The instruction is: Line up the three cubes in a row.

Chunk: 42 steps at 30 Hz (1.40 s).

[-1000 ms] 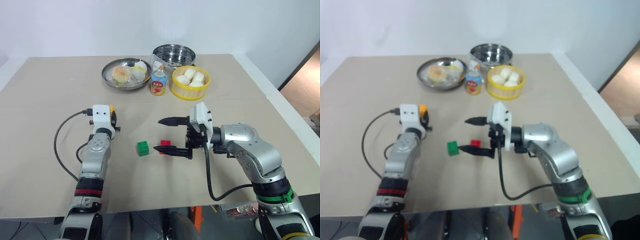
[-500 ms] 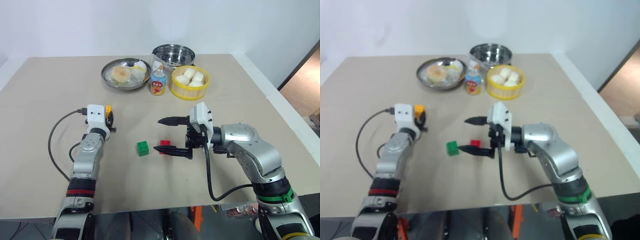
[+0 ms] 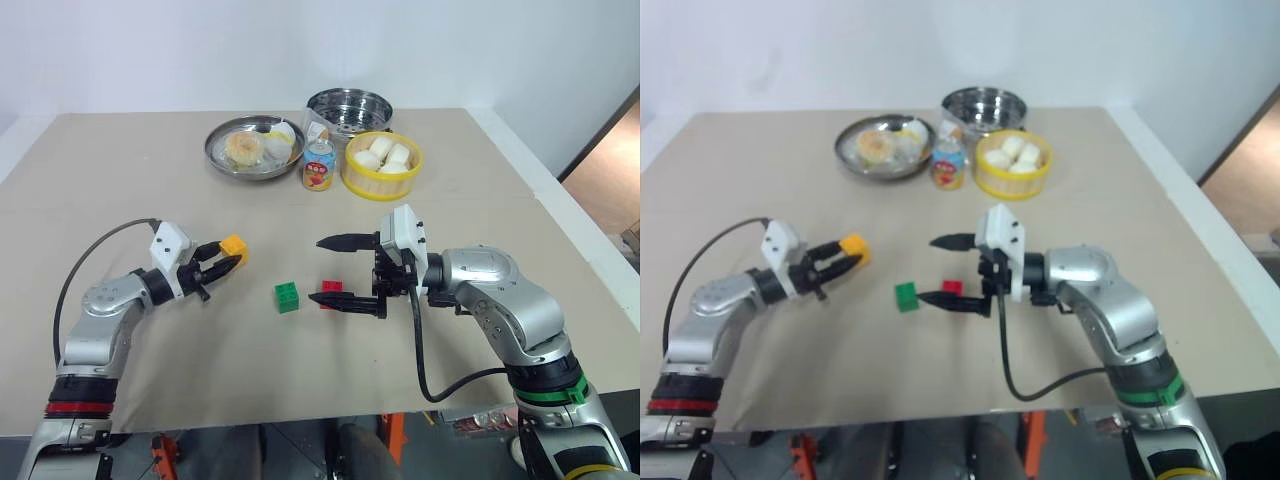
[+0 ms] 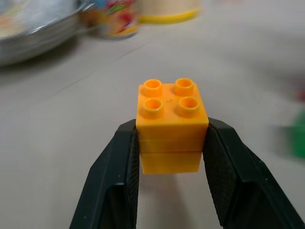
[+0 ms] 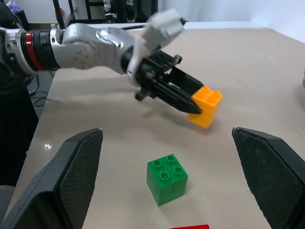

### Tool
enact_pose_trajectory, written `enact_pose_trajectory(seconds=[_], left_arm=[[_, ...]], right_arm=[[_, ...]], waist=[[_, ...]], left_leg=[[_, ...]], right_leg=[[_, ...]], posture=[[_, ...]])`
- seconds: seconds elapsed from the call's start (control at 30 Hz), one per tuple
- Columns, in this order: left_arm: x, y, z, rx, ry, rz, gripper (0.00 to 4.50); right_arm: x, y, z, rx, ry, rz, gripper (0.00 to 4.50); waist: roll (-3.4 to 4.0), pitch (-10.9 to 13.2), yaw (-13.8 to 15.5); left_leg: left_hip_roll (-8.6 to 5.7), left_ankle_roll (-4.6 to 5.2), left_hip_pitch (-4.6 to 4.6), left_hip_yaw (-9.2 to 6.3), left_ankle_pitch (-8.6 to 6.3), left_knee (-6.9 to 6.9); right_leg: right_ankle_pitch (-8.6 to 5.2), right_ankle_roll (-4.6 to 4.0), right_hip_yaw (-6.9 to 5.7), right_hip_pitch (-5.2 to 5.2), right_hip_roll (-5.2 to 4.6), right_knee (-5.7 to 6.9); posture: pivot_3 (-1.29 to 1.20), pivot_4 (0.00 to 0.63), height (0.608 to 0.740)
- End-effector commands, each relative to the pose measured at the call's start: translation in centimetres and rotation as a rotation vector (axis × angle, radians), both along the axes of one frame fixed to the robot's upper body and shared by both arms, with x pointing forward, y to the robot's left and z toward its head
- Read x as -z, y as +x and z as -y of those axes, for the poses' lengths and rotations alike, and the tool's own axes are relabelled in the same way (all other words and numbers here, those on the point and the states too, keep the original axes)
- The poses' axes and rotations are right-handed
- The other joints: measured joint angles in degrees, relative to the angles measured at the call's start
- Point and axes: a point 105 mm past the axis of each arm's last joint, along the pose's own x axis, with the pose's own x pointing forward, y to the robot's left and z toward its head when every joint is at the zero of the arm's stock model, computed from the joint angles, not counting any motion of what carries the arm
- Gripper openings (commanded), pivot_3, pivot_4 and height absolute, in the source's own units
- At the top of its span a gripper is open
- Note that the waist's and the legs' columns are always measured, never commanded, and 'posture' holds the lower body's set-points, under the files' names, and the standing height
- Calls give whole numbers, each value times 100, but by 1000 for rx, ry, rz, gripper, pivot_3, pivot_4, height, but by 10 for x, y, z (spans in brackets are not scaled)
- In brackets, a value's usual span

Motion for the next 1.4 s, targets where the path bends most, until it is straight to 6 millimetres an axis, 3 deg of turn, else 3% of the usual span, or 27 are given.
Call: enact_pose_trajectory(seconds=[0.03,0.17,0.43,1.4], left_arm=[[-14,-20,10,170,18,42,1584],[-5,-35,4,260,66,17,1584],[4,-45,-12,320,129,-16,1584],[21,-35,-13,344,238,34,1584]], right_arm=[[-10,-2,3,3,6,48,4500],[-9,-3,5,10,1,48,4500],[-8,-3,9,13,-11,43,4500],[-5,-8,9,0,-22,28,4500]], waist=[[0,0,-2],[1,0,-3],[2,1,-3],[2,1,1]], left_leg=[[1,0,0,0,0,0],[7,0,1,1,-1,-5],[10,1,0,4,-1,-6],[11,1,-8,9,-1,-7]], right_leg=[[0,0,0,0,1,0],[-2,-4,0,-6,5,0],[-6,-11,-1,-9,4,0],[-7,-12,0,-19,5,1]], posture=[[0,150,740],[0,150,740],[0,150,740],[0,150,740]])
